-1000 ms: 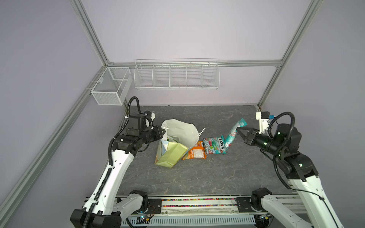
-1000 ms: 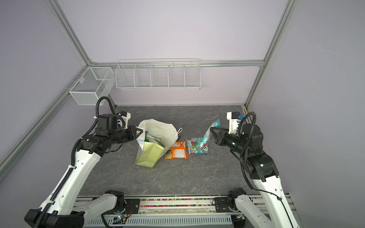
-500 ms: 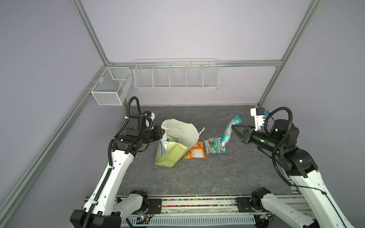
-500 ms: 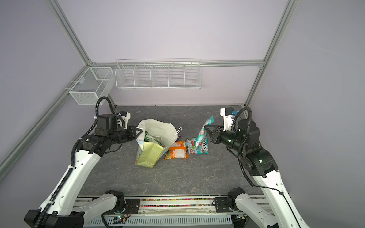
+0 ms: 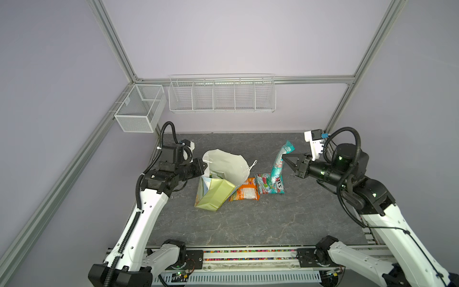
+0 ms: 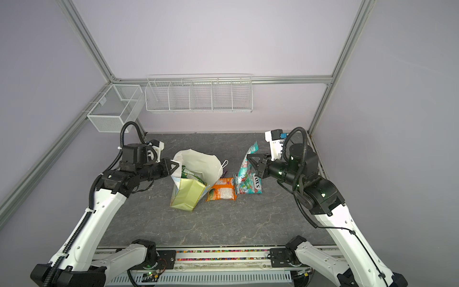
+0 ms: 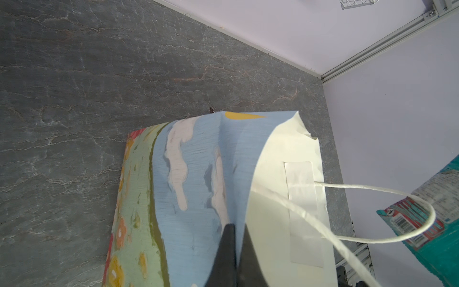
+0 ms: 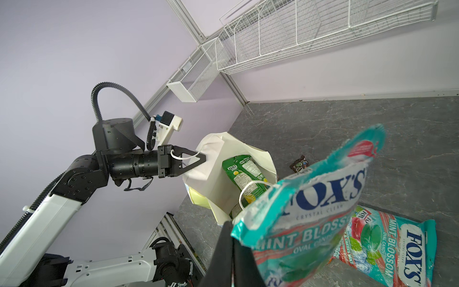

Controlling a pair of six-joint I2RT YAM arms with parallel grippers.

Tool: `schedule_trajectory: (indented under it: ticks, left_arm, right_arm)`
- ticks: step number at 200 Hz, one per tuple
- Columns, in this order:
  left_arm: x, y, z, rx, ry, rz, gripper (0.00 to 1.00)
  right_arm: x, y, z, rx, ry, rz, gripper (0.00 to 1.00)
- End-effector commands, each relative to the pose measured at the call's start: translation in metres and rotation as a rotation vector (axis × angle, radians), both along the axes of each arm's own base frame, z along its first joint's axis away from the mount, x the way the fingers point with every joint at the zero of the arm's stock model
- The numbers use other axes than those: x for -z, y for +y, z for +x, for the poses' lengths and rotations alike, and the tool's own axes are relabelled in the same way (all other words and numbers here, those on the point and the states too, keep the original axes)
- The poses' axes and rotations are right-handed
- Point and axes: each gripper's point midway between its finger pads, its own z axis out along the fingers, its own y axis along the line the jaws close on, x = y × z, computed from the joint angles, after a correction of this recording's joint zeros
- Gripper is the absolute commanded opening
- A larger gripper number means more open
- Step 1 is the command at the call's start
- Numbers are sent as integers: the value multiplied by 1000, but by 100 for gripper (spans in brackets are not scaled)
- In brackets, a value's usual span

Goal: Place the snacks into the paper bag
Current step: Place the snack in the paper bag.

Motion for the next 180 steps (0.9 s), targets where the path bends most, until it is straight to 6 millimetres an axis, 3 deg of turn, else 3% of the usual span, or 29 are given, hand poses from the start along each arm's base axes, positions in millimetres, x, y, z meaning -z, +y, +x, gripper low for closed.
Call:
schedule_trajectory:
  ticks: [1,180]
  left_arm:
    - [-23,-1,1,15,-82,-8,0]
    - [-26,-3,-2,21,-87,-21,0]
  right_arm:
    - [-29,6,-2,-14,-103,23,7]
    - [-71,80,-20,-212,-206,35,7]
